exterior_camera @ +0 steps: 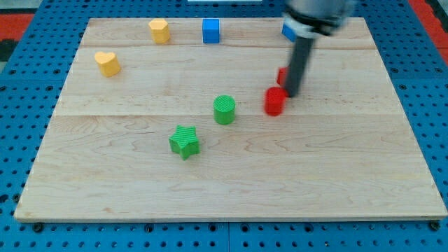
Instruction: Move the green circle diagonal right bottom to the red star
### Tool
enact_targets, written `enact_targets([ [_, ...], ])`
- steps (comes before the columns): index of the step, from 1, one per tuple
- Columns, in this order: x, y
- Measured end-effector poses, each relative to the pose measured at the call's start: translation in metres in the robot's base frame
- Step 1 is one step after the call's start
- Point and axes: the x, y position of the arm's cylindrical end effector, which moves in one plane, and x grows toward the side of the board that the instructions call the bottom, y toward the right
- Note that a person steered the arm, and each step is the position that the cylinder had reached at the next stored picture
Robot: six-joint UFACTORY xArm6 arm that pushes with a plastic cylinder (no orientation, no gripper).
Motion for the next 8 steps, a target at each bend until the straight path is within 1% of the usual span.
enact_targets([
  [1,-0.039,-0.043],
  [2,-0.040,-0.021],
  [3,-0.025,-0.073],
  [4,0.021,-0.112],
  [5,0.063,-0.066],
  [6,0.078,-0.050],
  [7,0.088,-0.098],
  [8,0.104,-0.028],
])
